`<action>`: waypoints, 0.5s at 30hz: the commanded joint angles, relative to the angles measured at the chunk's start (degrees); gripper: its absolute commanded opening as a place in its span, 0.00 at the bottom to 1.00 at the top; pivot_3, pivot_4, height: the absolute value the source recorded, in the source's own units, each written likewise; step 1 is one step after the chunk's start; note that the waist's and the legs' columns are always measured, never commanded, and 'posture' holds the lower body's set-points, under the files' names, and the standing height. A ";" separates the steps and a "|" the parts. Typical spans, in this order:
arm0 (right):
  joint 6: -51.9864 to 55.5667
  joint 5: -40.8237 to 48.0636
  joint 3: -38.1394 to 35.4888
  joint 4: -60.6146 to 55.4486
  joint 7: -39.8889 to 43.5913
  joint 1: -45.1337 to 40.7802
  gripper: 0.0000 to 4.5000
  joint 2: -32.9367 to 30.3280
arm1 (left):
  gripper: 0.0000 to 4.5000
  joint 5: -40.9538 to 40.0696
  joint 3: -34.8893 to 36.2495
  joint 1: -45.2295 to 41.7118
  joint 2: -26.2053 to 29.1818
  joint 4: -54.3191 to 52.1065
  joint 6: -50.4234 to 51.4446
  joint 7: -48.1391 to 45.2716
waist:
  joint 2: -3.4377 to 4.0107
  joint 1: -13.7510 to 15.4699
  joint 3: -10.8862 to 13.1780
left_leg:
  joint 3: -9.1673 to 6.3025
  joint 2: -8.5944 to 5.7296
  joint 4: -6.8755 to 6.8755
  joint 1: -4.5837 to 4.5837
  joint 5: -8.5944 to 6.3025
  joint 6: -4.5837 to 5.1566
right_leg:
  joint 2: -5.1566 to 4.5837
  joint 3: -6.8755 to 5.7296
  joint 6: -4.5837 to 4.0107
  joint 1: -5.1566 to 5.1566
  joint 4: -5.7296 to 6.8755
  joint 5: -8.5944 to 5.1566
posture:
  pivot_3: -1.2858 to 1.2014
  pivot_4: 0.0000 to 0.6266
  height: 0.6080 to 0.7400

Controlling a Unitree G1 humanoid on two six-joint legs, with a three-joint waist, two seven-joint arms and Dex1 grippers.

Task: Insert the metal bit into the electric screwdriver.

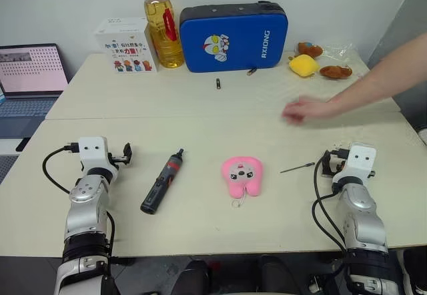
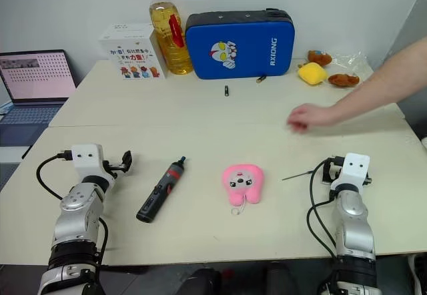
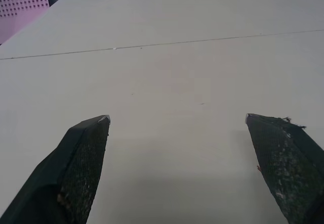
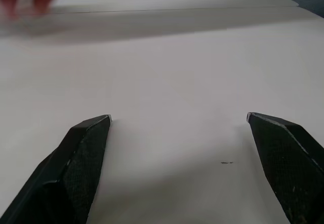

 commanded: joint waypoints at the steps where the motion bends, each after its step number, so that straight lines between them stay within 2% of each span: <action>1: 0.29 -0.31 -1.04 -1.60 -0.62 0.83 1.00 -0.46 | 0.99 -0.30 0.57 0.38 0.87 -3.45 0.52 0.19 | 0.00 0.00 0.00 | 0.00 0.00 0.00 0.00 0.00 0.00 | 0.00 0.00 0.00 0.00 0.00 0.00 | 0.52 0.24 1.00; 5: 0.19 -0.62 -0.83 -1.89 -0.27 0.98 1.00 -1.00 | 0.99 -1.78 1.29 0.84 0.62 -6.46 2.15 -0.32 | -0.01 0.05 0.01 | -0.01 0.00 -0.01 -0.01 0.00 0.00 | 0.00 0.00 0.00 0.00 -0.01 0.00 | 0.52 0.24 1.00; 9: -0.83 -2.90 1.67 -4.28 2.59 0.60 1.00 -4.48 | 0.99 -2.17 0.98 1.36 1.97 -9.50 4.41 -1.53 | -0.01 0.13 0.02 | 0.00 -0.01 0.00 -0.02 0.00 0.00 | -0.01 0.01 0.00 0.00 -0.01 0.00 | 0.52 0.24 1.00; 12: 0.84 0.07 2.36 -7.49 7.91 -0.97 1.00 -7.23 | 0.99 -3.11 1.04 1.27 5.44 -11.81 5.19 -5.92 | 0.01 0.00 0.12 | 0.09 0.00 -0.02 -0.06 0.00 0.00 | 0.00 0.03 0.02 -0.10 0.00 -0.01 | 0.52 0.24 1.00; 15: 5.39 6.93 3.51 -12.26 17.46 -2.46 1.00 -10.24 | 0.99 -10.67 1.24 1.01 8.50 -17.94 9.49 -15.75 | -0.01 -0.23 0.28 | 0.14 0.07 -0.04 -0.07 0.00 0.00 | 0.09 0.04 0.01 -0.14 -0.01 -0.02 | 0.52 0.24 1.00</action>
